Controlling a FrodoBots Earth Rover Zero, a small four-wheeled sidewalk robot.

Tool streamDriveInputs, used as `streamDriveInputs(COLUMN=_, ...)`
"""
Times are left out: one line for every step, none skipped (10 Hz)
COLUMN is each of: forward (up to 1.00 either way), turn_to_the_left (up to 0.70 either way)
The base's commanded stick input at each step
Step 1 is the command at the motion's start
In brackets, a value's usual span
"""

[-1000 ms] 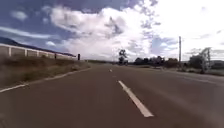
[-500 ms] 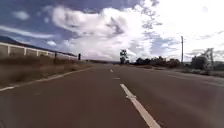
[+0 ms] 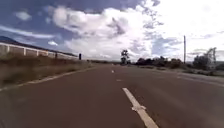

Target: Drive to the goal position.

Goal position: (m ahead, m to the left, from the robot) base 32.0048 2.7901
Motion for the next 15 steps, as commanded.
streamDriveInputs(forward=1.00, turn_to_the_left=0.00)
streamDriveInputs(forward=1.00, turn_to_the_left=0.00)
streamDriveInputs(forward=1.00, turn_to_the_left=0.00)
streamDriveInputs(forward=1.00, turn_to_the_left=0.00)
streamDriveInputs(forward=1.00, turn_to_the_left=0.00)
streamDriveInputs(forward=1.00, turn_to_the_left=0.00)
streamDriveInputs(forward=1.00, turn_to_the_left=0.00)
streamDriveInputs(forward=1.00, turn_to_the_left=0.00)
streamDriveInputs(forward=1.00, turn_to_the_left=0.00)
streamDriveInputs(forward=1.00, turn_to_the_left=0.00)
streamDriveInputs(forward=1.00, turn_to_the_left=0.00)
streamDriveInputs(forward=1.00, turn_to_the_left=0.00)
streamDriveInputs(forward=1.00, turn_to_the_left=0.00)
streamDriveInputs(forward=1.00, turn_to_the_left=0.00)
streamDriveInputs(forward=1.00, turn_to_the_left=0.00)
